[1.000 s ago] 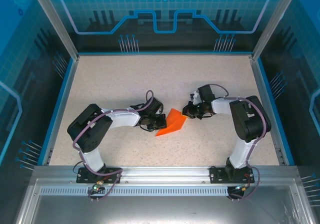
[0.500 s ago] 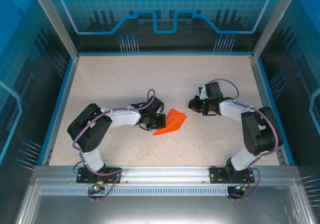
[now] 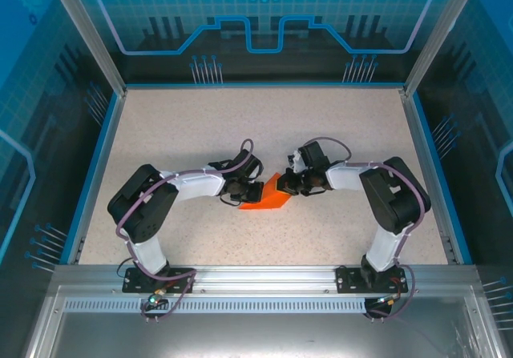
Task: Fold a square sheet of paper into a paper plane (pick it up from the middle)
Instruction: Fourth fold the wing at the center of the table.
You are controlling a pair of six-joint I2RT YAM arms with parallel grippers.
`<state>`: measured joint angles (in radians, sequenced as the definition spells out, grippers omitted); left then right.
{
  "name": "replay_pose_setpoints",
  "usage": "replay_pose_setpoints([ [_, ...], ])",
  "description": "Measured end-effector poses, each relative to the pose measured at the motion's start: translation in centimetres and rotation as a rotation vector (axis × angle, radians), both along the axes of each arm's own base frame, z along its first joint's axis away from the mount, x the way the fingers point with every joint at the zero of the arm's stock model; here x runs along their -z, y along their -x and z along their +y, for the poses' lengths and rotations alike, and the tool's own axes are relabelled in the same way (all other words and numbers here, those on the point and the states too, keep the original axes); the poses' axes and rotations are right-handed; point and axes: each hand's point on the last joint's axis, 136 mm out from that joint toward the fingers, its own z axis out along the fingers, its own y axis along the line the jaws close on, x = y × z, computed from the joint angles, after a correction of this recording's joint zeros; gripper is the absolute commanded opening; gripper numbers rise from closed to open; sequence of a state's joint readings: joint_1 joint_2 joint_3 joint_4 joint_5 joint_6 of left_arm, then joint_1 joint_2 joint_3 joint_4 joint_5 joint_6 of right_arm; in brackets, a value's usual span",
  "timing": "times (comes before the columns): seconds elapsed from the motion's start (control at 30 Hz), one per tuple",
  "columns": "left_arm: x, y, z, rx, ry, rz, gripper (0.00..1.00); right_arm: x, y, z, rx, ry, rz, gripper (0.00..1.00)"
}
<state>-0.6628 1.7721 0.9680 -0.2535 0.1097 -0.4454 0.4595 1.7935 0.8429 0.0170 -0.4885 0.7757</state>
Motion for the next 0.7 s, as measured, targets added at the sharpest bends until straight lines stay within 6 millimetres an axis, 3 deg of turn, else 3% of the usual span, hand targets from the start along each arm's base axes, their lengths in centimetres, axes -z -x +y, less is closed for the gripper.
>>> replay_pose_setpoints([
  [0.4,-0.2,-0.1,-0.2,-0.028,0.016,0.007,0.0,1.0,0.0,0.8,-0.005,-0.012,0.031,0.0],
  [0.63,-3.8,-1.2,-2.1,-0.194,0.224,-0.019,0.0,1.1,0.0,0.7,0.001,-0.006,0.033,0.0],
  [0.7,-3.9,-1.1,-2.6,-0.25,0.274,-0.003,0.0,1.1,0.0,0.7,0.004,-0.006,0.036,0.0],
])
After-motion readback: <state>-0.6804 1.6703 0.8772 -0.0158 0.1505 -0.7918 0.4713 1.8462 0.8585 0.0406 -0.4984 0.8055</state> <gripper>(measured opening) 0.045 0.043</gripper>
